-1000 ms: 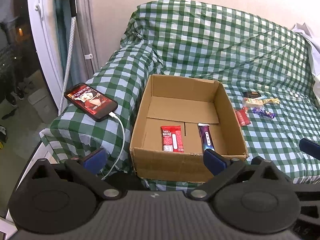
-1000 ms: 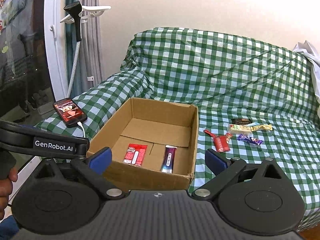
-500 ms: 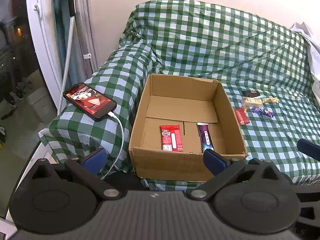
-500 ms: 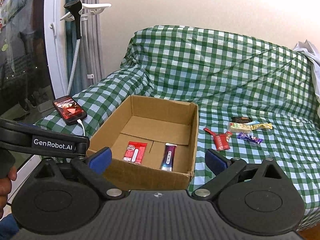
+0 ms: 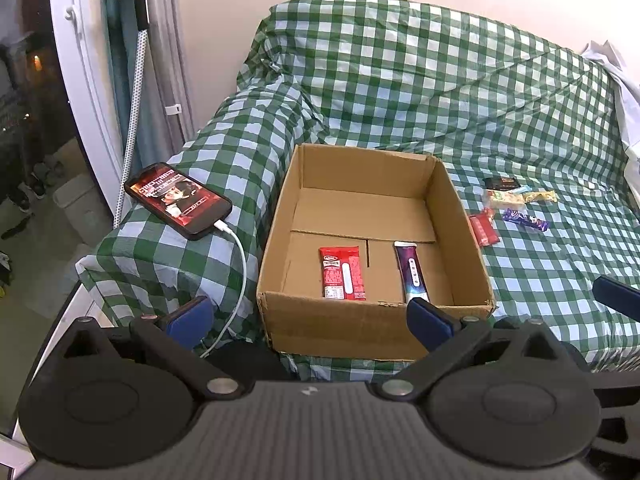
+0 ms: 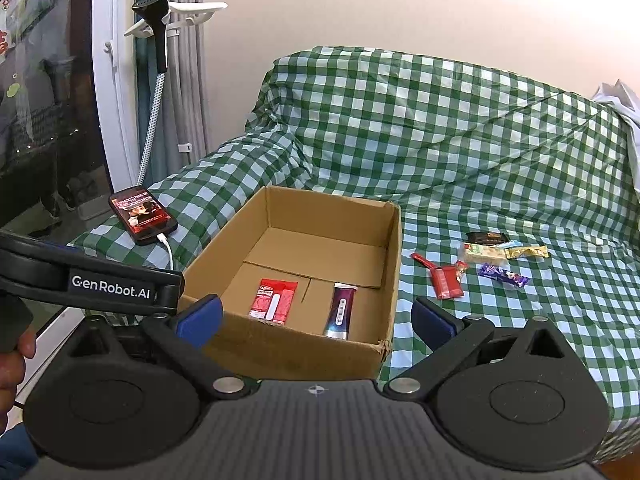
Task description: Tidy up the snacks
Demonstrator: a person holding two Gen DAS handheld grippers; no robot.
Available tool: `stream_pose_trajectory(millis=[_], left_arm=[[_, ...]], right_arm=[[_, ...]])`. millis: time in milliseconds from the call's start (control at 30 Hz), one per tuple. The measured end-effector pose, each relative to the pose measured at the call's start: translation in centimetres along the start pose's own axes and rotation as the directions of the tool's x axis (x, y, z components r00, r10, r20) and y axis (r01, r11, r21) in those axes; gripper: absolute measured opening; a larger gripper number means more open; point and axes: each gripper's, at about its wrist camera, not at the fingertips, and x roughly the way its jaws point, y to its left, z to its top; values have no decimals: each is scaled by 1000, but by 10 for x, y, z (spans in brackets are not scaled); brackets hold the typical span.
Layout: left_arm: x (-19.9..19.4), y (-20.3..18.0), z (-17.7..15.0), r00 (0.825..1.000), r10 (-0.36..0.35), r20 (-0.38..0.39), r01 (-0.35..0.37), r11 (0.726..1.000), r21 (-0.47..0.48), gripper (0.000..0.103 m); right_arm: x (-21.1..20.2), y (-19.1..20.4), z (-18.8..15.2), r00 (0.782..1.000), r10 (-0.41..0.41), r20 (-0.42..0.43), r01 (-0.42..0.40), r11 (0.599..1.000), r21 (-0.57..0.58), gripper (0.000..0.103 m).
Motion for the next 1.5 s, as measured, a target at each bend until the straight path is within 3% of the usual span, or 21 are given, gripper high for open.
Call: stream_pose_trajectory(millis=[867,1500], left_arm=[[24,-1,0,998,3,-64,-1,1000,27,103],[56,-45,21,993,11,-119,1,995,101,103]], right_arm=[[17,-11,-8,998,22,-57,-20,999,39,101],[47,-57,-11,995,15,-101,2,986,168,101]])
